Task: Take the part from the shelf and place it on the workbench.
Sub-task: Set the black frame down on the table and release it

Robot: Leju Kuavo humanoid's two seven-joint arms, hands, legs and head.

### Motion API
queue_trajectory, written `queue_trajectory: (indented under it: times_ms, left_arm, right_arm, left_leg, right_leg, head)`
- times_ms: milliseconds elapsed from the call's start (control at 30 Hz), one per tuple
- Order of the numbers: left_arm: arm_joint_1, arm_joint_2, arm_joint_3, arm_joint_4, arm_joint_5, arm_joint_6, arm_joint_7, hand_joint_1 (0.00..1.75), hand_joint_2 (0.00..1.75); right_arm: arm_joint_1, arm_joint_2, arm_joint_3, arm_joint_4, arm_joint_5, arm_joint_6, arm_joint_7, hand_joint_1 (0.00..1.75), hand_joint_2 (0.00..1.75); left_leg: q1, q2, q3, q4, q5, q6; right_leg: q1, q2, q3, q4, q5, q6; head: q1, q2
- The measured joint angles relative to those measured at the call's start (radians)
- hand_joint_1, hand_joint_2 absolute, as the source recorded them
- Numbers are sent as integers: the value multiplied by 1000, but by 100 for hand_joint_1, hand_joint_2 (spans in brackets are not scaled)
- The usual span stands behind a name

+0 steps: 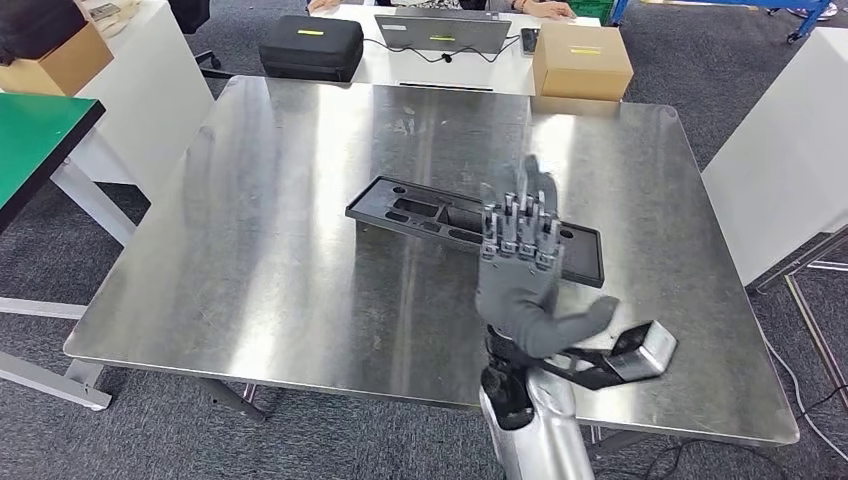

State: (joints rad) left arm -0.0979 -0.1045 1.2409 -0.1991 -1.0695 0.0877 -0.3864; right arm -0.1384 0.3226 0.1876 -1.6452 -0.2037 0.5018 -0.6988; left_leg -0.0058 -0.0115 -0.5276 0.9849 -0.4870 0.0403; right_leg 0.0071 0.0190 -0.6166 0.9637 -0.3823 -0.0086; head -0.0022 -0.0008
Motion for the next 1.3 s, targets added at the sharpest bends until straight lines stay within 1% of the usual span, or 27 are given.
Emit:
queue_trajectory:
  times_ms: [67, 167, 267, 400, 567, 633, 700, 733, 767, 800, 833, 867, 900, 933, 967, 1000, 1033, 1067, 1100, 1133, 1167, 1200, 1233, 1267, 1300]
  left_arm:
    - [0, 0, 0, 0, -3, -5, 0, 0, 0]
    - [0, 0, 0, 0, -2, -7, 4, 0, 0]
    - [0, 0, 0, 0, 0, -7, 8, 0, 0]
    - [0, 0, 0, 0, -2, -7, 10, 0, 0]
    - [0, 0, -1, 0, -8, -8, 12, 0, 0]
    - [-1, 0, -1, 0, -12, -9, 13, 0, 0]
    - [-2, -2, -1, 0, -16, -11, 13, 0, 0]
    - [-3, -3, -1, 0, -17, -12, 13, 0, 0]
    - [-4, -4, -1, 0, -18, -14, 13, 0, 0]
    - [-4, -5, -1, 0, -18, -15, 13, 0, 0]
    - [-5, -6, -1, 0, -19, -16, 12, 0, 0]
    - [-5, -6, -2, 0, -19, -19, 12, 0, 0]
    - [-5, -7, -2, 0, -19, -21, 11, 0, 0]
    - [-5, -7, -2, 0, -20, -24, 11, 0, 0]
    - [-5, -8, -2, 0, -20, -26, 11, 0, 0]
    - [-5, -9, -2, 0, -21, -27, 12, 0, 0]
    - [-5, -10, -2, 0, -22, -28, 12, 0, 0]
    - [-4, -10, -3, 0, -22, -28, 12, 0, 0]
    - [-5, -10, -3, 0, -23, -28, 12, 0, 0]
    - [-6, -9, -3, 0, -23, -27, 13, 0, 0]
    - [-8, -10, -4, 0, -24, -27, 13, 0, 0]
    - [-10, -10, -4, 0, -24, -27, 13, 0, 0]
    - [-11, -10, -4, 0, -25, -27, 13, 0, 0]
    - [-12, -10, -5, 0, -25, -27, 13, 0, 0]
    - [-12, -11, -5, 0, -25, -27, 13, 0, 0]
  right_arm:
    - [55, 2, -26, -92, 41, -2, 0, 0, 0]
    - [117, 0, -44, -189, 81, -35, 0, 0, 0]
    - [153, -5, -52, -241, 98, -62, 0, 0, 0]
    - [174, -10, -57, -280, 118, -106, 0, 0, 0]
    - [187, -32, -34, -311, 163, -227, 0, 0, 0]
    - [190, -40, -21, -321, 169, -249, 0, 0, 0]
    - [193, -46, -10, -333, 172, -265, 0, 0, 0]
    - [193, -50, -6, -340, 173, -273, 0, 0, 0]
    - [193, -54, -2, -345, 174, -280, 0, 0, 0]
    - [194, -60, 1, -347, 175, -286, 0, 0, 0]
    - [195, -66, 2, -349, 176, -292, 0, 0, 0]
    - [198, -72, 3, -350, 176, -296, 0, 0, 0]
    - [201, -78, 4, -350, 177, -300, 0, 0, 0]
    - [203, -83, 5, -351, 176, -305, 0, 0, 0]
    - [204, -87, 6, -351, 176, -308, 0, 0, 0]
    - [204, -90, 8, -352, 176, -311, 0, 0, 0]
    - [203, -93, 10, -353, 176, -315, 0, 0, 0]
    - [203, -96, 12, -354, 176, -318, 0, 0, 0]
    - [203, -98, 15, -356, 177, -320, 0, 0, 0]
    - [203, -100, 17, -357, 177, -323, 1, 0, 0]
    - [204, -101, 19, -358, 178, -323, 1, 0, 0]
    - [205, -101, 20, -360, 178, -324, 1, 0, 0]
    - [205, -102, 21, -362, 179, -324, 1, 0, 0]
    - [204, -102, 22, -363, 180, -324, 1, 0, 0]
    - [204, -102, 24, -365, 180, -324, 1, 0, 0]
  left_leg:
    - [0, 0, 0, 0, -2, 0]
    - [0, 1, 1, 0, -2, 0]
    - [0, 1, 1, 0, -2, 0]
    - [0, 1, 2, 1, -3, 1]
    - [-2, 1, 2, 4, -6, 8]
    - [-4, 2, 3, 5, -6, 13]
    - [-2, 6, 13, -9, 3, 21]
    - [1, 11, 21, -20, 9, 26]
    - [6, 17, 29, -30, 15, 30]
    - [9, 23, 34, -36, 18, 32]
    - [10, 30, 35, -37, 18, 34]
    - [10, 36, 36, -37, 16, 33]
    - [11, 44, 38, -37, 14, 30]
    - [13, 51, 42, -36, 9, 25]
    - [16, 59, 48, -36, 4, 19]
    - [19, 67, 56, -35, -3, 11]
    - [18, 75, 61, -31, -14, 2]
    - [17, 83, 65, -27, -24, -8]
    - [15, 92, 68, -24, -34, -16]
    - [13, 100, 70, -22, -41, -22]
    - [16, 110, 75, -21, -47, -27]
    - [21, 108, 79, -19, -53, -32]
    - [26, 94, 77, -4, -66, -37]
    - [31, 73, 64, 29, -87, -41]
    - [34, 46, 36, 84, -116, -44]
  right_leg:
    - [0, 1, 0, 0, -1, 0]
    - [0, 2, 0, 0, -1, 0]
    - [0, 2, 1, 0, -1, 0]
    - [-1, 2, 2, -1, -1, 0]
    - [-5, 2, 4, -1, -1, 1]
    - [-7, 3, 5, -3, 0, 5]
    - [-3, 4, 4, -1, 0, 12]
    - [-1, 3, -5, 16, -9, 13]
    - [1, 1, -24, 53, -25, 13]
    - [-3, -2, -55, 114, -50, 11]
    - [-7, -3, -93, 188, -77, 10]
    - [-12, -4, -128, 255, -97, 13]
    - [-18, -6, -152, 295, -106, 20]
    - [-25, -10, -153, 296, -98, 31]
    - [-31, -19, -132, 254, -77, 44]
    - [-38, -37, -95, 182, -48, 58]
    - [-40, -62, -52, 109, -26, 67]
    - [-41, -78, -20, 53, -12, 67]
    - [-39, -88, -1, 23, -10, 61]
    - [-35, -84, 5, 17, -15, 51]
    - [-35, -68, 4, 19, -18, 38]
    - [-36, -55, 5, 21, -21, 30]
    - [-38, -42, 6, 22, -24, 23]
    - [-40, -31, 9, 21, -25, 17]
    - [-40, -21, 11, 21, -27, 12]
  head:
    - [0, 0]
    - [0, 0]
    - [0, 0]
    - [0, 0]
    - [0, 0]
    - [0, 0]
    - [0, 0]
    - [1, 0]
    - [2, 0]
    - [4, 0]
    - [5, 0]
    - [6, 0]
    - [6, 0]
    - [6, 0]
    - [7, 0]
    - [8, 0]
    - [11, 0]
    - [12, 0]
    - [13, 0]
    - [13, 0]
    - [10, 0]
    - [9, 0]
    - [8, 0]
    - [7, 0]
    - [5, 0]
